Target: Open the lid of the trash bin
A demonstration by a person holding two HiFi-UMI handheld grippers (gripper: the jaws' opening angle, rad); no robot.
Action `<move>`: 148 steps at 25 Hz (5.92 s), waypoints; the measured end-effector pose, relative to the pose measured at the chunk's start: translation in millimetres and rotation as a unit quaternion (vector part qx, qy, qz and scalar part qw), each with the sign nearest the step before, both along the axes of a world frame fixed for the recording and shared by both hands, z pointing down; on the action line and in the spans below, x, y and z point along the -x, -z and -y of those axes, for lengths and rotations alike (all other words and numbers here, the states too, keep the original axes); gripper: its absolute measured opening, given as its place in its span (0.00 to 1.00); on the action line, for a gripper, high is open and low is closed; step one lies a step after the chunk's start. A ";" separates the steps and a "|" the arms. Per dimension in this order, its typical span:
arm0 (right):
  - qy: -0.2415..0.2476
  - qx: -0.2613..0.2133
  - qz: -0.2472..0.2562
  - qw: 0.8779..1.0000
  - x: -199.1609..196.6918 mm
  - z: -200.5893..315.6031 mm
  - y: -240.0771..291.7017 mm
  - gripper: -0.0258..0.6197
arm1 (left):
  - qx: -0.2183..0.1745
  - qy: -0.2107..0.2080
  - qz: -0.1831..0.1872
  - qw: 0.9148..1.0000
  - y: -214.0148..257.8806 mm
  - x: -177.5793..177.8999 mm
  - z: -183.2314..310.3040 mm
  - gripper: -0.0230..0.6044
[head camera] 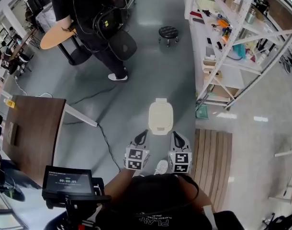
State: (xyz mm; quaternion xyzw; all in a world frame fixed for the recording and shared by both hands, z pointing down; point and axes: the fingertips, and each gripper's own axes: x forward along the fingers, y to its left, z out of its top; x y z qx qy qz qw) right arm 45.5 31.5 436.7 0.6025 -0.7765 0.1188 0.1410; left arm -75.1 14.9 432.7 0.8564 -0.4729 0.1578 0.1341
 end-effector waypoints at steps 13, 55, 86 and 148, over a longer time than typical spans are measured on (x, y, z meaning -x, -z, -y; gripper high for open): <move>0.044 0.007 0.003 0.999 -18.1 19.3 -8.5 0.04 | 0.007 -0.007 0.019 1.000 -9.7 -45.6 15.8 0.03; -0.001 0.019 0.000 1.000 23.9 137.1 -9.0 0.04 | 0.020 -0.042 0.006 0.999 -10.7 0.0 134.5 0.03; 0.046 0.071 -0.003 0.996 34.7 165.2 -61.6 0.04 | 0.066 -0.018 0.022 0.997 -67.5 5.9 159.3 0.03; 0.038 0.228 -0.002 0.973 -4.7 150.8 -366.4 0.04 | 0.247 0.032 -0.001 0.968 -370.2 -29.8 153.5 0.03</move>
